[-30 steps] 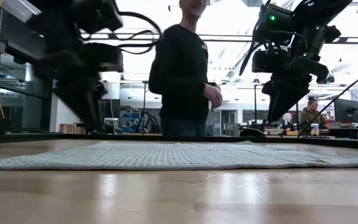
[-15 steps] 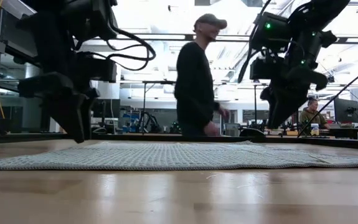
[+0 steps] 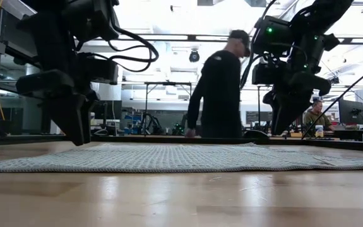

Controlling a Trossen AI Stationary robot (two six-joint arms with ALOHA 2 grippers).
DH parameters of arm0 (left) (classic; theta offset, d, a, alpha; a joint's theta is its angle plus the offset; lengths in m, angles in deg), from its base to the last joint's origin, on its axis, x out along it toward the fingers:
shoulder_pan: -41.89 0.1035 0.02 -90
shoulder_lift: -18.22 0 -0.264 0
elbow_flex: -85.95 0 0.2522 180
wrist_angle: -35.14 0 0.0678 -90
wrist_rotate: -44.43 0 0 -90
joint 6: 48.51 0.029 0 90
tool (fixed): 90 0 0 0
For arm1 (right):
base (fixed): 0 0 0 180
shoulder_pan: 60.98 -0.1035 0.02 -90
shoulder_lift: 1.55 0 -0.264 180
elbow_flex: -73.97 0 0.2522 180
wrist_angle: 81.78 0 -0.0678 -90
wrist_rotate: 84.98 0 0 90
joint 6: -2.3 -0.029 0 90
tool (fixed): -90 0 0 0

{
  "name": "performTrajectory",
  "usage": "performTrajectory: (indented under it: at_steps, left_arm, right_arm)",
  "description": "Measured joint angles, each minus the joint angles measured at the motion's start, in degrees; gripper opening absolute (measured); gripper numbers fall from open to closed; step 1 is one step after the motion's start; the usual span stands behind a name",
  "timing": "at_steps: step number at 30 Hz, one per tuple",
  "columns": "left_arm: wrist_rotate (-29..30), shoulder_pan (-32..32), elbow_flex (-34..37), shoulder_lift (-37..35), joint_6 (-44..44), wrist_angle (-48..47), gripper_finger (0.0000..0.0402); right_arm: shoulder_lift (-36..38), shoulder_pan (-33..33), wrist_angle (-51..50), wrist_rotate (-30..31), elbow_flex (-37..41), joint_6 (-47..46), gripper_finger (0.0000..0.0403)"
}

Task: Fold microfiber towels
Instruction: Fold the gray towel

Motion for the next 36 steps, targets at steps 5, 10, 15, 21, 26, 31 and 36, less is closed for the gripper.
performTrajectory:
  at_steps: [5, 10, 15, 21, 26, 31, 36]
  left_arm:
    - [-0.02, 0.02, 0.0, 0.0, -1.2, 0.0, 0.0164]
    - [-0.02, 0.0, 0.0, 0.0, -1.3, 0.0, 0.0164]
    - [-0.02, 0.01, 0.0, 0.0, -1.33, 0.01, 0.0164]
    - [0.0, 0.02, 0.0, 0.0, -1.34, 0.0, 0.0164]
    - [-0.28, 0.02, 0.0, 0.0, -1.36, 0.0, 0.0164]
    - [-1.09, 0.0, 0.0, 0.0, -1.64, 0.02, 0.0164]
    - [-1.09, 0.02, 0.0, 0.0, -2.17, 0.02, 0.0164]
  right_arm:
    - [0.0, -0.04, -1.2, -0.26, 0.0, -0.01, 0.0093]
    - [0.0, -0.06, -1.02, -1.89, 0.0, 0.0, 0.0093]
    - [0.0, -0.17, -0.94, -3.6, 0.0, 1.57, 0.0093]
    - [0.0, -0.15, -0.57, -3.38, 0.0, 2.58, 0.0093]
    - [0.0, -0.15, -0.59, -5.02, 0.0, 2.56, 0.0093]
    - [0.0, -0.17, -0.59, -6.68, 0.0, 2.56, 0.0093]
    - [0.0, -0.15, -0.59, -6.7, 0.0, 1.47, 0.0095]
